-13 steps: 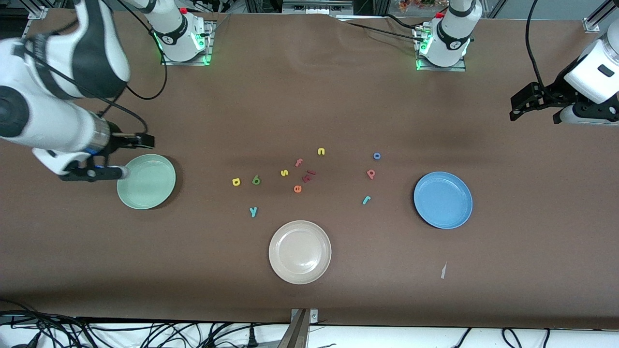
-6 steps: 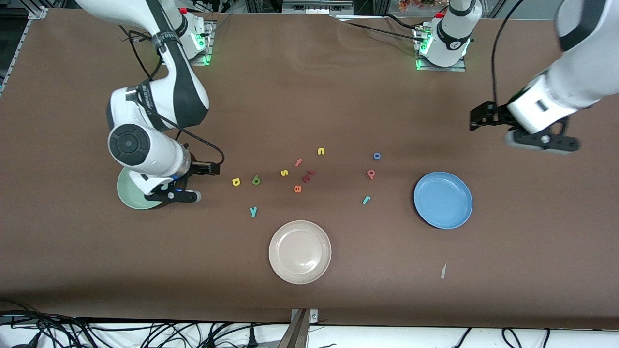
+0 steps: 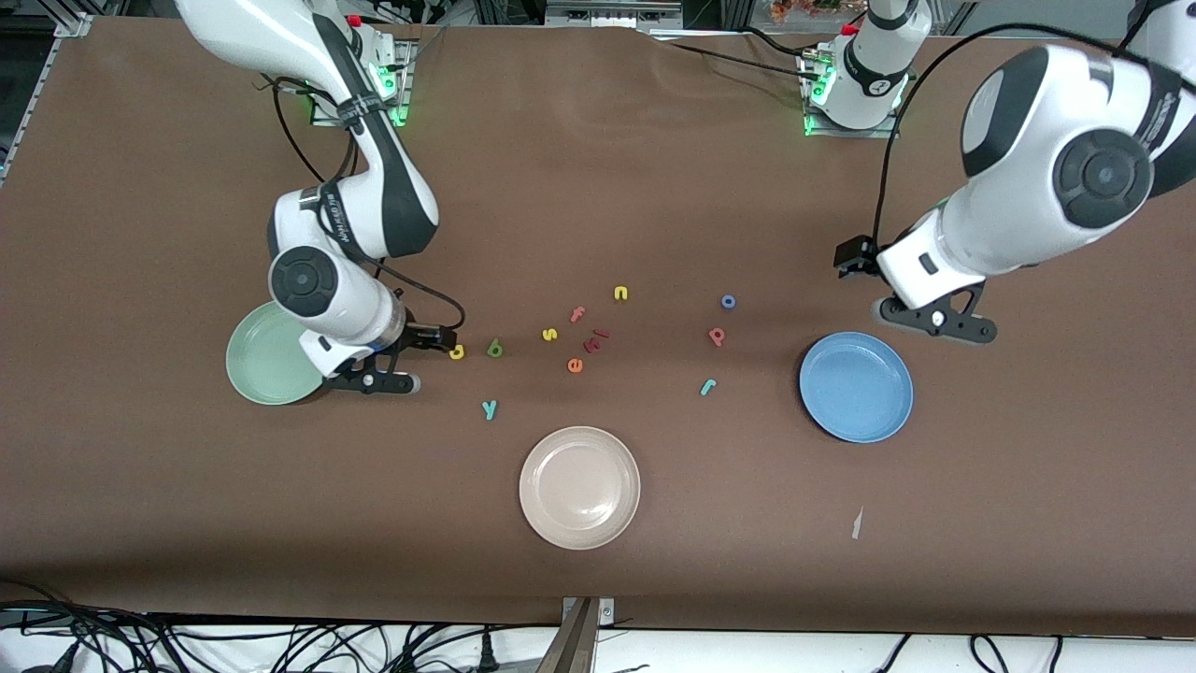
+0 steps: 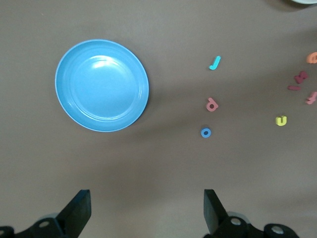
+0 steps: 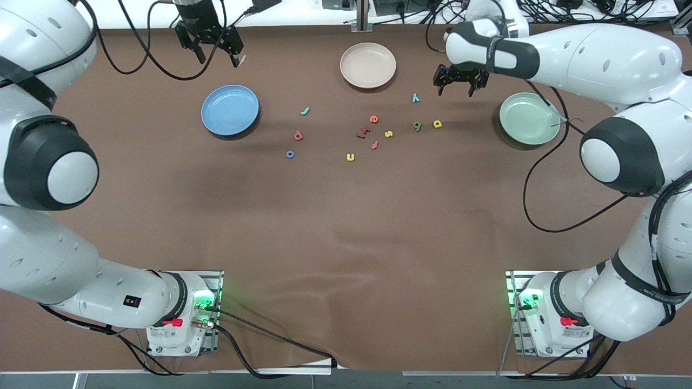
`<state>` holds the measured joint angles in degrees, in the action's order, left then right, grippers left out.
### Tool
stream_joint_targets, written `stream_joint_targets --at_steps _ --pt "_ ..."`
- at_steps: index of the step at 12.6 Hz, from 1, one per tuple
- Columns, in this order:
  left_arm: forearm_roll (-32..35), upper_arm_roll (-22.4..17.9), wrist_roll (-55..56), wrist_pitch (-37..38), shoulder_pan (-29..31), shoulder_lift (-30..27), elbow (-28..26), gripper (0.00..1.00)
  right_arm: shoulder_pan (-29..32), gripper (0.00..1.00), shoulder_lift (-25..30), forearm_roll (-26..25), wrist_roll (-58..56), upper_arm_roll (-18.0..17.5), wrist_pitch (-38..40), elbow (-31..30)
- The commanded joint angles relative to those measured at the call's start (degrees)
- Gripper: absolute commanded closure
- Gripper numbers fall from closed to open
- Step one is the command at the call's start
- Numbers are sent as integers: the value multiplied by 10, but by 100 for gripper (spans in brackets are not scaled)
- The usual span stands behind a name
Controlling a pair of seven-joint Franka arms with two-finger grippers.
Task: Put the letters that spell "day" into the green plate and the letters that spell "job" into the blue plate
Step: 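Reach the right gripper to the yellow letter while the left gripper reaches the pink letter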
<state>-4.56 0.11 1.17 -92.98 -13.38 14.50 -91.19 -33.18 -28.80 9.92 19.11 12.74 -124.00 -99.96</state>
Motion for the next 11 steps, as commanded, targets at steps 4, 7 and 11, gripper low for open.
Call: stream_joint_targets --at_steps 4,7,11 --pt "-2 0 1 -72 -51 83 24 0 -23 0 -33 4 -74 3 -105 -50" --pt "-6 1 1 -115 -77 135 20 0 -23 0 -45 4 -124 -6 -174 -89" --pt "-27 2 1 -151 -85 151 2 0 -27 0 -55 4 -130 -14 -195 -102"
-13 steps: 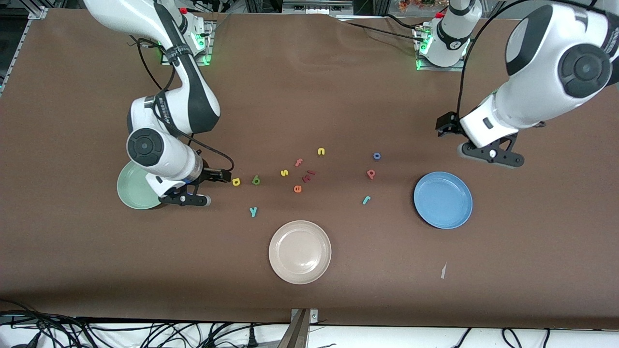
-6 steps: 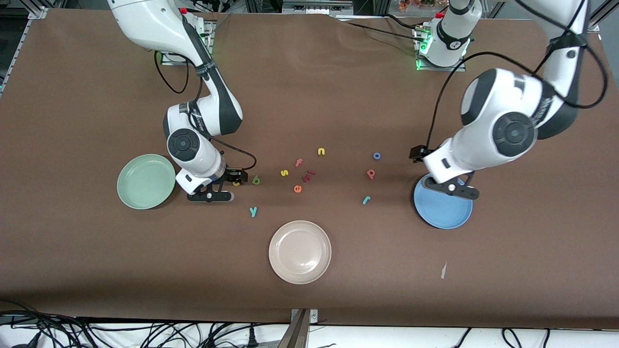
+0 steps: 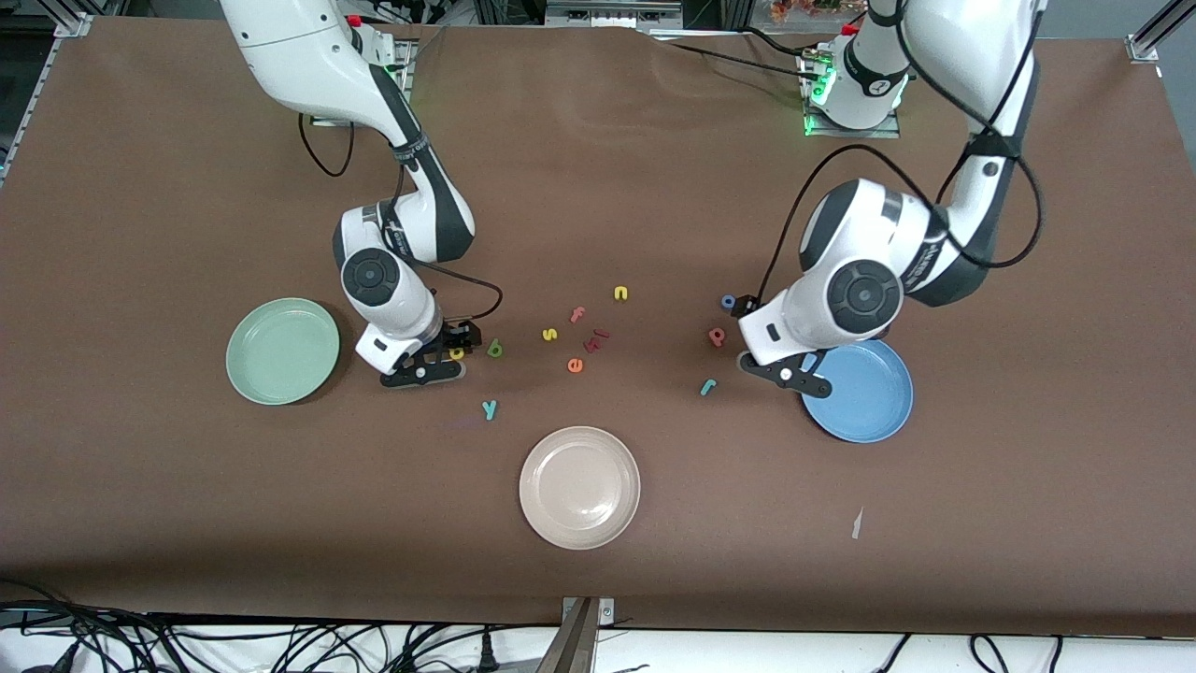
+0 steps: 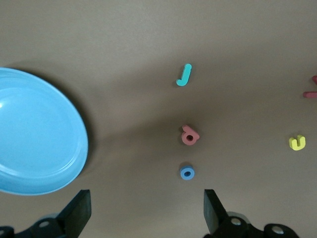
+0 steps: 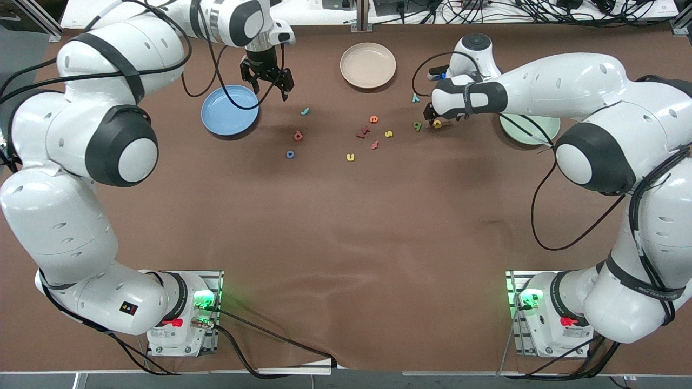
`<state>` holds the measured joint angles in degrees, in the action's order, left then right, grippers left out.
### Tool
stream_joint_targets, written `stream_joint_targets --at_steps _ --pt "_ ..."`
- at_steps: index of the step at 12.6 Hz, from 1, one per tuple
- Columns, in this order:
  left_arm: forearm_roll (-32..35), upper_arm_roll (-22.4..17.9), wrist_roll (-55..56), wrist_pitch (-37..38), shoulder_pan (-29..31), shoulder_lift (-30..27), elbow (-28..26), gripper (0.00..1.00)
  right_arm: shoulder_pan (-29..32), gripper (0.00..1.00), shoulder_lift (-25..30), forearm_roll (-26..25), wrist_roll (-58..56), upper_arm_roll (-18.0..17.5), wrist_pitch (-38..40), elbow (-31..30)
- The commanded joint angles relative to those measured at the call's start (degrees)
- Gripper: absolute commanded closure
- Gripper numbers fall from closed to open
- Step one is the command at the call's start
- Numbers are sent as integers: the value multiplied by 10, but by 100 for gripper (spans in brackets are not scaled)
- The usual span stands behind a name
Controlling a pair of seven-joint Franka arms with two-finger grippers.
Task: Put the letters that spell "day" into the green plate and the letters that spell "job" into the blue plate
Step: 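Reach the right gripper to the yellow letter while the left gripper reaches the pink letter, then grasp the yellow letter with the right gripper while the left gripper grasps the pink letter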
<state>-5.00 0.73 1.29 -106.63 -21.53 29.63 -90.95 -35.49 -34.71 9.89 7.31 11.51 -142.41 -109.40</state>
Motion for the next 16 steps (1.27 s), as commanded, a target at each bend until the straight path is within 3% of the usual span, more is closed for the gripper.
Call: stream_joint_targets --at_steps 1,4,7,9,10,12,13,16 --pt "-34 -4 0 -44 -5 1 -22 0 -6 3 4 3 -14 -2 -11 -7" --pt "-65 12 2 -166 -10 -1 -108 0 -7 17 2 3 -25 -2 -14 -4" --pt "-62 13 11 -229 -31 21 -132 0 -7 41 1 1 -33 -1 -15 -2" --pt "-60 13 30 -271 -51 39 -143 0 -7 50 -3 1 -33 -2 -25 -1" --pt "-56 12 40 -291 -60 43 -158 0 -7 61 -6 1 -33 -1 -30 -1" --pt "-36 11 41 -320 -63 46 -178 1 -7 93 -7 0 -34 -1 -32 0" --pt "-19 12 41 -320 -63 46 -178 2 -8 100 -7 0 -39 -1 -33 0" --pt "3 12 41 -320 -63 48 -178 16 -4 100 -3 1 -44 1 -24 15"
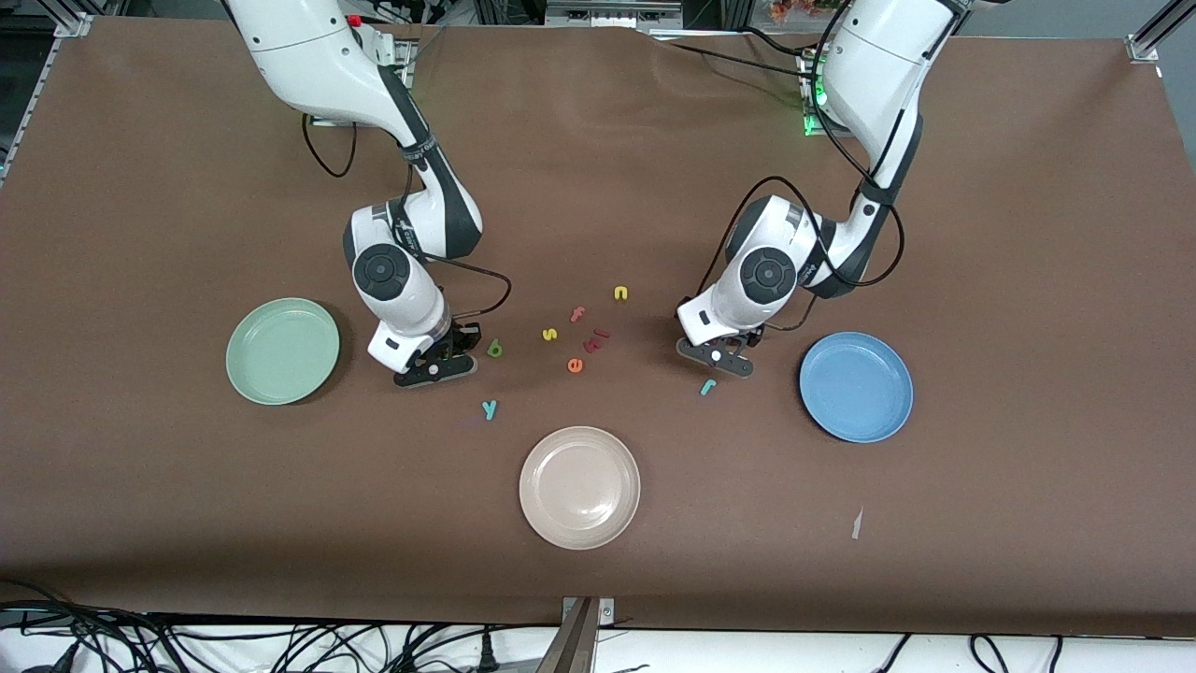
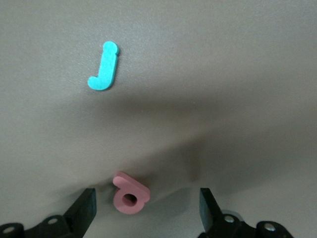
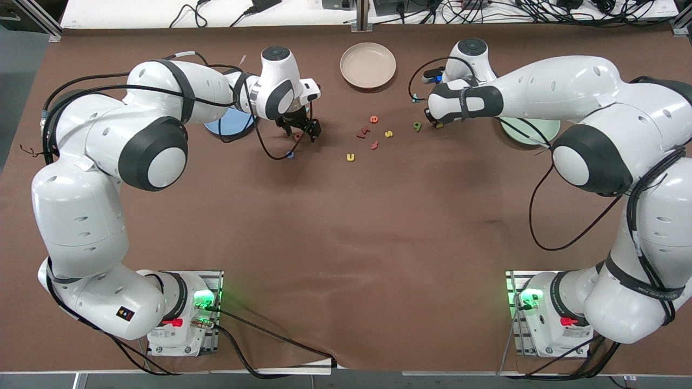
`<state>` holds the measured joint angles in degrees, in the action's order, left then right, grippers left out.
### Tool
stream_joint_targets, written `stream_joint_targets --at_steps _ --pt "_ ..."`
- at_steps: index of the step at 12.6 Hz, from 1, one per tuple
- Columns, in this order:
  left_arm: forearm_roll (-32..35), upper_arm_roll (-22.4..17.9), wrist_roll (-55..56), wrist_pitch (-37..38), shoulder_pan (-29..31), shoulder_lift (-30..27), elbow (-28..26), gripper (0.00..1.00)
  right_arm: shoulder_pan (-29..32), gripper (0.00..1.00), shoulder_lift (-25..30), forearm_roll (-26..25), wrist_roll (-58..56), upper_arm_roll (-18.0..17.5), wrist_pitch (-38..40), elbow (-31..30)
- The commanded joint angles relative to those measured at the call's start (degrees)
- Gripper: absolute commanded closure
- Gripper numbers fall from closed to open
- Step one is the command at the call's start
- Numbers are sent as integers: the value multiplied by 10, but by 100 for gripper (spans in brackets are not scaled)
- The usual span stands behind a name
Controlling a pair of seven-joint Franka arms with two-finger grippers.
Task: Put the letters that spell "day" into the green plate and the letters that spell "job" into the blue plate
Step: 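Grasp the yellow letter with the right gripper while the left gripper grasps the pink letter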
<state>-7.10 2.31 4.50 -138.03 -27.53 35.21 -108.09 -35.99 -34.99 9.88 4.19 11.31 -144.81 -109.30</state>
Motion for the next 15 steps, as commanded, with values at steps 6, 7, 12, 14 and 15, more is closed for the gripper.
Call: stream_joint_targets --at_steps 6,7,12,14,15 --pt "55 -4 9 -5 -2 -9 -14 79 22 100 81 4 -71 96 153 -4" --pt "55 -4 9 -1 -2 -11 -14 85 22 100 85 4 -71 123 153 -15" --pt "56 -6 -7 88 15 -65 -5 91 45 100 59 7 -64 201 153 -27" --pt "56 -6 -108 130 63 -99 -4 90 64 51 53 10 -61 200 153 -26" --pt "56 -6 -187 143 94 -109 -4 90 65 1 56 11 -61 200 156 -26"
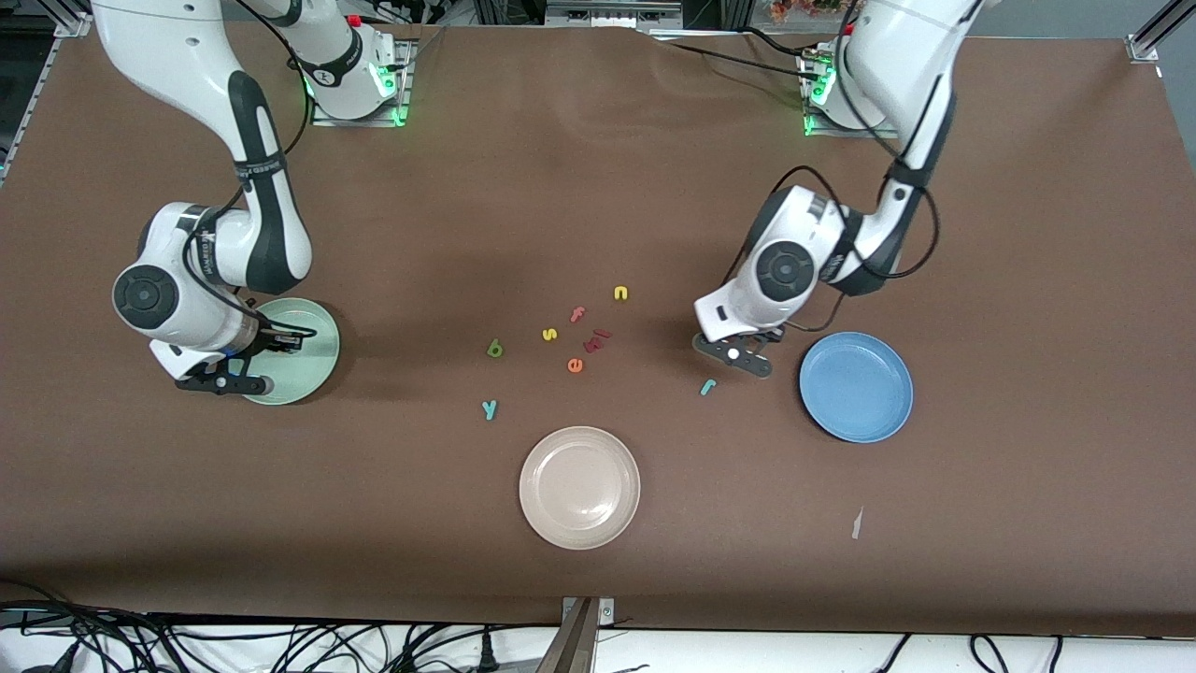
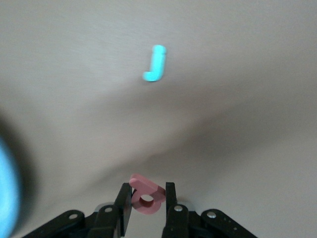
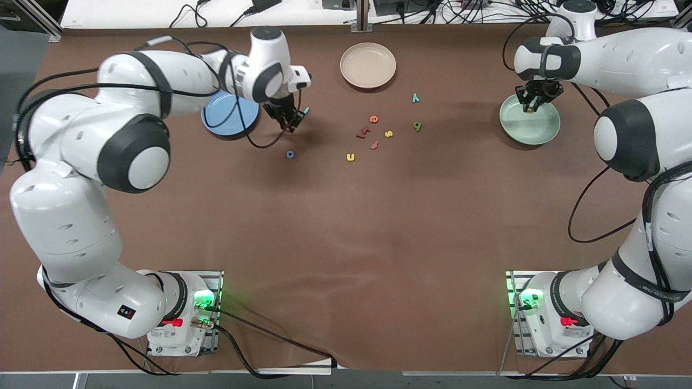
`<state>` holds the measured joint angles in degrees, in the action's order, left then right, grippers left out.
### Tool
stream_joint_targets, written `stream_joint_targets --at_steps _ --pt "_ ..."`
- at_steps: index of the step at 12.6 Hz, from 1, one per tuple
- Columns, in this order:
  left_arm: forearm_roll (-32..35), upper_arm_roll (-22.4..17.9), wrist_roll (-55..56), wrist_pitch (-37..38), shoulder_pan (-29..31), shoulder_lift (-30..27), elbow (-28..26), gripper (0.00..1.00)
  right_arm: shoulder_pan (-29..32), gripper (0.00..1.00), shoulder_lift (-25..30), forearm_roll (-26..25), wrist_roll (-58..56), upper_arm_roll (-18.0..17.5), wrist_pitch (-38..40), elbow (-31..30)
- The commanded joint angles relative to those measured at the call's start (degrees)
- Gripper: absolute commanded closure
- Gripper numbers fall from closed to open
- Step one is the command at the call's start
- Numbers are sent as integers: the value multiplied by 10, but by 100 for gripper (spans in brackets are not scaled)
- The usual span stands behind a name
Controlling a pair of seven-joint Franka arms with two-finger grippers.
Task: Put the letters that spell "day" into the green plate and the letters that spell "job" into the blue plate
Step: 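Drop the yellow letter on the green plate while the left gripper drops the pink letter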
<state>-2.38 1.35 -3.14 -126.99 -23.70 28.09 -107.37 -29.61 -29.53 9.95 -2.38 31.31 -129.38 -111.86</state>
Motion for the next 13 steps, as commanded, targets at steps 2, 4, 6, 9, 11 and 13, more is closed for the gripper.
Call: stream_joint_targets --at_steps 2,4,6,9,11,13 --pt "8 5 -266 35 113 -41 -10 90 -6 0 6 10 9 -3 31 17" --pt "8 5 -391 29 150 -31 -7 90 -27 0 5 10 92 -9 72 47" --pt "9 3 -443 18 158 -11 -2 90 -62 0 2 10 161 -19 70 54" --pt "10 3 -547 -42 181 17 -2 89 -99 0 -16 14 275 -44 65 87" --pt "9 5 -587 -73 195 37 -4 90 -100 0 -35 18 343 -89 65 130" --pt "4 5 -584 -77 193 40 -8 15 -100 0 -52 21 376 -120 64 166"
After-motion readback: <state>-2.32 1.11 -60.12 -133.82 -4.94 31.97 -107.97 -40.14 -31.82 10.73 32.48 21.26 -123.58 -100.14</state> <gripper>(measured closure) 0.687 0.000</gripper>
